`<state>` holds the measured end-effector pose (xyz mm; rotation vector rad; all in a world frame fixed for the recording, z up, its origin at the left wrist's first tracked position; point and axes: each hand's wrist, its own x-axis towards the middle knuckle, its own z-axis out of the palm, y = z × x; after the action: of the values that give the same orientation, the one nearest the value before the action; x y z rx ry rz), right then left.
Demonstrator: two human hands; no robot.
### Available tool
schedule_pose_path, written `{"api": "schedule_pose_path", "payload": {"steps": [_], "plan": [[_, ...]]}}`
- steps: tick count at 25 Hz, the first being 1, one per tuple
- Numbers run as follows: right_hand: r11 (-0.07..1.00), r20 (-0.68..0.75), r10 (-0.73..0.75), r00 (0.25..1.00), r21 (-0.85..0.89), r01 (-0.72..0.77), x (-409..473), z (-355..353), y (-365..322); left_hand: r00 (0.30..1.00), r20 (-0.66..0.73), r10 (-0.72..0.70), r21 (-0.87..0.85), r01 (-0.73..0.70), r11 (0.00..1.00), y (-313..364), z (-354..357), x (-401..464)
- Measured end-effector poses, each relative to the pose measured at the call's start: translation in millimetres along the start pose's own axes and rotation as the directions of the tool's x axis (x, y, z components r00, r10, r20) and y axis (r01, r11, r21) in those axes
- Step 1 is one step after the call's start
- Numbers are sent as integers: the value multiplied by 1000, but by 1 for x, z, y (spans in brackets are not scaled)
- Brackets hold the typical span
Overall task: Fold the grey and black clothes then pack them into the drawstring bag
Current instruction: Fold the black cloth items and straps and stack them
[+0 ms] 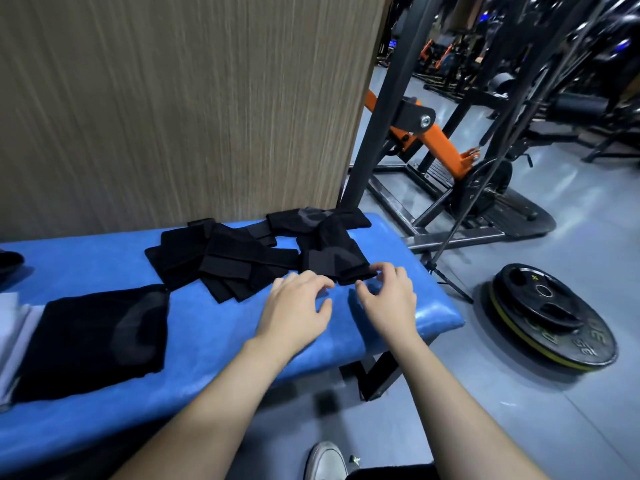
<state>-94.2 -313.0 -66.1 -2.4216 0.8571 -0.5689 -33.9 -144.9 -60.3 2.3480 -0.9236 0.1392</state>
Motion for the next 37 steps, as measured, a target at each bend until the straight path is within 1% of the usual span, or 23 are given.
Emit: {"api": "schedule_pose_path", "payload": {"steps": [2,4,6,9,12,15,17,19,21,23,25,27,28,29,30,31,32,33,34,35,37], "plan": [[999,-11,-13,1000,-39,12,8,6,-4,1000,13,15,-6,-15,1000,1,5,3],[999,17,-28,999,-32,29,16,13,-9,1000,18,12,-19,-11,1000,1,7,4],[999,33,-44,998,3,44,23,21,-15,1000,13,2,-34,-1,999,-2,6,4],[998,12,-33,999,60,32,30,27,-20,1000,-3,10,-40,-10,999,-6,4,3],[998,3,-21,1000,64,20,30,25,-24,1000,-10,9,-38,-9,999,-9,2,2],[990,-2,-32,1000,141,31,26,16,-27,1000,-6,6,-44,-6,999,-9,0,0],[983,-86,-97,991,147,109,23,9,-28,1000,2,9,-46,-9,999,-7,-1,0],[964,-187,-216,958,117,241,20,-1,-32,1000,-3,15,-64,-15,998,-4,-2,1],[930,-239,-300,923,143,339,15,-13,-42,1000,-22,20,-106,-22,994,-2,-2,1],[900,-259,-351,900,172,401,5,-27,-52,1000,-14,-14,-214,11,977,1,-1,1],[871,-247,-416,875,170,461,-5,-37,-60,997,-17,-78,-326,69,943,5,-3,2],[843,-204,-479,854,164,513,-14,-46,-65,993,-95,-67,-364,28,931,10,-5,3],[832,-181,-503,845,162,530,-16,-49,-65,992,-112,-53,-385,6,923,11,-5,4],[826,-158,-518,841,165,539,-18,-52,-65,993,-106,-46,-442,-6,897,14,-6,4],[824,-132,-522,843,177,538,-19,-55,-65,995,-76,-57,-542,6,840,16,-7,4],[825,-105,-516,850,205,526,-21,-57,-66,996,-24,-84,-671,46,740,17,-11,5],[821,-81,-506,859,258,509,-23,-60,-67,993,43,-110,-789,102,606,18,-14,5],[810,-58,-497,866,327,487,-24,-62,-69,986,101,-130,-863,152,482,18,-20,6],[791,-30,-489,872,405,458,-26,-65,-71,980,142,-143,-898,188,399,17,-26,6],[768,1,-483,875,481,423,-27,-66,-72,975,174,-139,-910,214,355,14,-31,7],[713,58,-494,867,598,366,-28,-68,-74,970,225,-92,-920,243,307,8,-39,5]]}}
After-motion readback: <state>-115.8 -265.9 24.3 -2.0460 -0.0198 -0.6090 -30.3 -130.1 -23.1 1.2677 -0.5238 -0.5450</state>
